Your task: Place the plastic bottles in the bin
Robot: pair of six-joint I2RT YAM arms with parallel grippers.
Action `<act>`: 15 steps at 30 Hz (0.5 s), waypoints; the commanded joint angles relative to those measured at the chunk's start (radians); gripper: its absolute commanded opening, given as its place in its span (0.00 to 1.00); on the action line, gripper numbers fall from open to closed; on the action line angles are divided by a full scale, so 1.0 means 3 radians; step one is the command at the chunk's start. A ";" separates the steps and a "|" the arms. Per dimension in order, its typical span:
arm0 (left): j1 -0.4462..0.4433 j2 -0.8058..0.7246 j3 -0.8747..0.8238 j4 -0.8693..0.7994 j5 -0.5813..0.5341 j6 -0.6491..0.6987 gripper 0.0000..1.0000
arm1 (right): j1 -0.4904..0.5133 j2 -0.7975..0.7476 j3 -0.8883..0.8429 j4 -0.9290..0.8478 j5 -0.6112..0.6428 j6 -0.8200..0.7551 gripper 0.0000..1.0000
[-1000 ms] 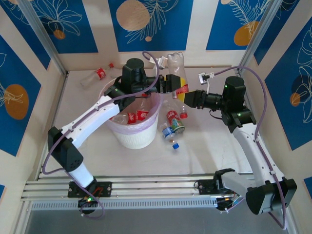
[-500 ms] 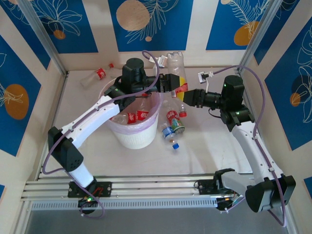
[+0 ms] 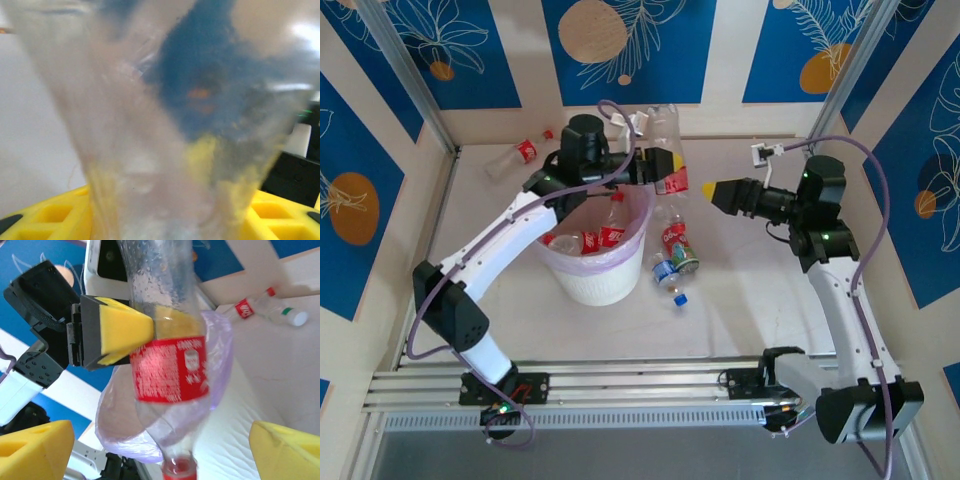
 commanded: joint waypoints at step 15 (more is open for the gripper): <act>0.0889 -0.0878 0.0402 -0.1377 -0.0099 0.0738 0.28 | -0.0256 0.0002 -0.0139 -0.0407 0.0076 -0.0172 0.90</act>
